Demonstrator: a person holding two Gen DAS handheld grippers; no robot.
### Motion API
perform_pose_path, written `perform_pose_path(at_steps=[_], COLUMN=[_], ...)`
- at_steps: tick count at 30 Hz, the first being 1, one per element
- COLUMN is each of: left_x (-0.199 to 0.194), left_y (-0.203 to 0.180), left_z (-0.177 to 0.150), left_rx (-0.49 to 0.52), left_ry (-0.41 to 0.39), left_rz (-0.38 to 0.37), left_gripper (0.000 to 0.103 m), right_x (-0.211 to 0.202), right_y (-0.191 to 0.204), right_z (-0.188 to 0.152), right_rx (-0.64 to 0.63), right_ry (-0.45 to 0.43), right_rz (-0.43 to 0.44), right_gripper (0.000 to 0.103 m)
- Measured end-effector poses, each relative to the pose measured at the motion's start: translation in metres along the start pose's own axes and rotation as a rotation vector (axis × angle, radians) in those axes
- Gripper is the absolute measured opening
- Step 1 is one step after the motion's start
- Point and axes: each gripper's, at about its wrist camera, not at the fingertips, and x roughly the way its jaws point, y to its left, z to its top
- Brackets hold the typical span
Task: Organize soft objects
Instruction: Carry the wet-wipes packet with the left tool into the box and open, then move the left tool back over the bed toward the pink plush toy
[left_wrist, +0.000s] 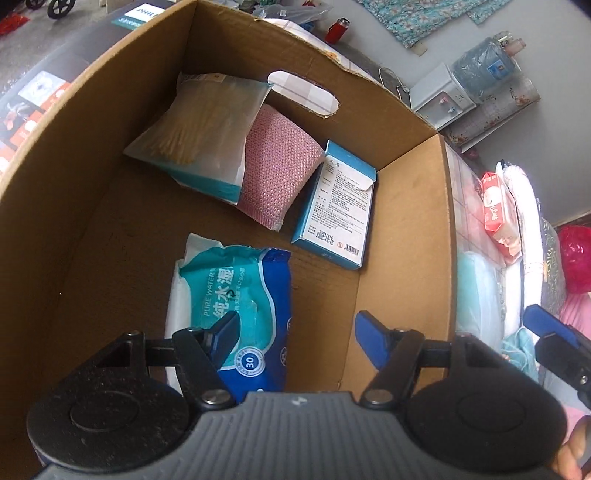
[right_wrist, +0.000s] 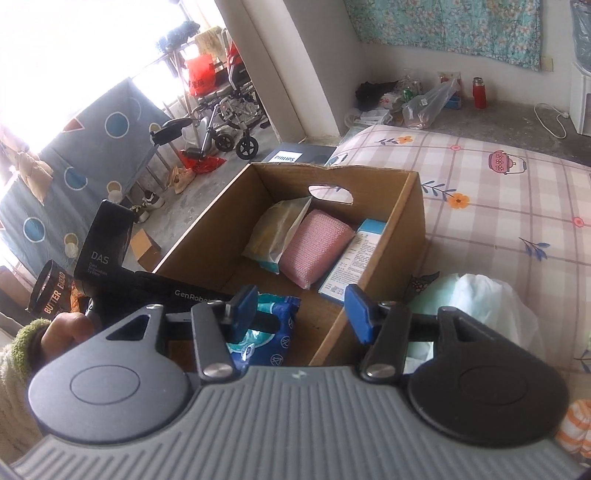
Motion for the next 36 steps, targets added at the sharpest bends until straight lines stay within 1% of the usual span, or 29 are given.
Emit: perform_pose_path(at_steps=[2, 3, 6, 7, 8, 10, 11, 12, 13, 14, 16, 18, 21, 22, 26, 31, 36], left_x=[-0.006, -0.006, 0.001, 0.007, 0.014, 0.03, 0.038, 0.043, 0.048, 0.048, 0.049, 0.051, 0.059, 0.061, 0.063, 0.067, 0.066], left_y=[0.003, 0.003, 0.005, 0.005, 0.007, 0.012, 0.015, 0.017, 0.018, 0.017, 0.007, -0.002, -0.013, -0.016, -0.035, -0.034, -0.038], left_z=[0.001, 0.001, 0.006, 0.007, 0.008, 0.01, 0.01, 0.009, 0.007, 0.005, 0.002, 0.0, -0.001, -0.002, -0.003, 0.003, -0.001], left_rx=[0.023, 0.028, 0.054, 0.063, 0.07, 0.053, 0.039, 0.023, -0.002, -0.004, 0.042, 0.048, 0.043, 0.044, 0.069, 0.014, 0.007], left_ry=[-0.025, -0.035, -0.072, -0.071, -0.058, -0.003, 0.033, 0.062, 0.09, 0.087, 0.079, 0.092, 0.112, 0.111, 0.061, 0.027, -0.001], left_rz=[0.025, 0.046, 0.164, 0.196, 0.229, 0.267, 0.259, 0.239, 0.207, 0.2, 0.177, 0.144, 0.096, 0.092, 0.126, 0.118, 0.126], left_gripper=[0.073, 0.076, 0.082, 0.085, 0.087, 0.086, 0.083, 0.077, 0.077, 0.076, 0.068, 0.065, 0.062, 0.062, 0.062, 0.062, 0.062], right_x=[-0.013, -0.021, -0.034, -0.038, -0.041, -0.043, -0.044, -0.045, -0.044, -0.044, -0.044, -0.044, -0.043, -0.043, -0.048, -0.056, -0.054], right_y=[-0.009, -0.014, -0.026, -0.028, -0.03, -0.033, -0.035, -0.036, -0.036, -0.038, -0.044, -0.05, -0.061, -0.065, -0.076, -0.077, -0.078], right_z=[-0.01, -0.017, -0.039, -0.046, -0.055, -0.071, -0.078, -0.084, -0.091, -0.096, -0.108, -0.116, -0.126, -0.129, -0.137, -0.141, -0.147], right_rx=[0.024, 0.04, 0.084, 0.092, 0.101, 0.119, 0.135, 0.15, 0.168, 0.185, 0.213, 0.237, 0.281, 0.298, 0.34, 0.339, 0.36], right_ry=[-0.023, -0.037, -0.065, -0.073, -0.081, -0.087, -0.09, -0.092, -0.094, -0.097, -0.098, -0.096, -0.081, -0.078, -0.087, -0.1, -0.09], right_rz=[-0.003, -0.002, -0.007, -0.012, -0.019, -0.02, -0.017, -0.014, -0.014, -0.016, -0.023, -0.044, -0.063, -0.063, -0.075, -0.087, -0.086], right_gripper=[0.052, 0.052, 0.052, 0.052, 0.052, 0.052, 0.052, 0.052, 0.052, 0.052, 0.052, 0.052, 0.053, 0.053, 0.053, 0.053, 0.053])
